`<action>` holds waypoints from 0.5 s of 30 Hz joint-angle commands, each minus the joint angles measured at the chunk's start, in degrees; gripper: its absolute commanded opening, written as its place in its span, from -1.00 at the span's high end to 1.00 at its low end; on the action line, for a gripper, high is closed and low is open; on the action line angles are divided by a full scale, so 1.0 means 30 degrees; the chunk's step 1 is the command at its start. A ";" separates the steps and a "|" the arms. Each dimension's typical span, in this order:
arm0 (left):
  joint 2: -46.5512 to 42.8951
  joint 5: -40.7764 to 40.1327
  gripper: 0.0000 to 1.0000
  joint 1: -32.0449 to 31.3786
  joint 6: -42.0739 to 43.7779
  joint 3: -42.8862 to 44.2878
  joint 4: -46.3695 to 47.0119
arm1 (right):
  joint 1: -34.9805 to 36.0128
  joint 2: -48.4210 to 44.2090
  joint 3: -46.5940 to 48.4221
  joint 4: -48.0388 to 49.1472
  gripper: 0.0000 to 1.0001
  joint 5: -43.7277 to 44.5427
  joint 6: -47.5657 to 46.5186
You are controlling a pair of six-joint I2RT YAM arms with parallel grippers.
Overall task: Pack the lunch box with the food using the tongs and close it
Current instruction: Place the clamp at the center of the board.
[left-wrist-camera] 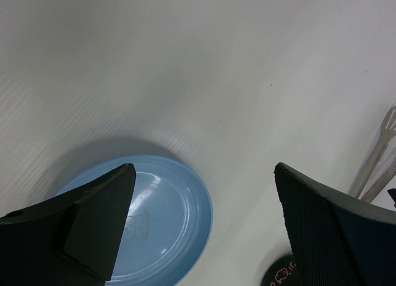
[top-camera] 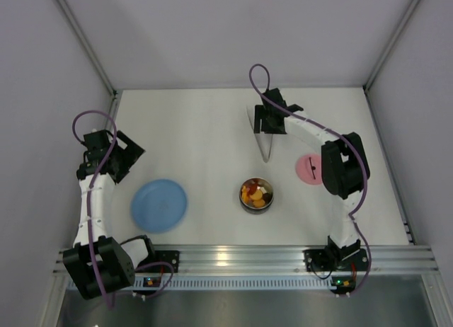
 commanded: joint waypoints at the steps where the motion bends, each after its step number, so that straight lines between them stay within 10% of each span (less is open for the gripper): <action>1: -0.0492 0.0264 -0.98 0.0085 -0.0149 -0.0168 0.0851 | -0.0310 -0.0955 -0.0286 0.1089 -0.43 -0.0166 -0.0140; 15: -0.0551 0.0206 -0.98 0.0056 -0.0119 -0.0197 0.0880 | -0.0281 -0.5578 -0.2921 0.0856 -0.46 0.0359 -0.0023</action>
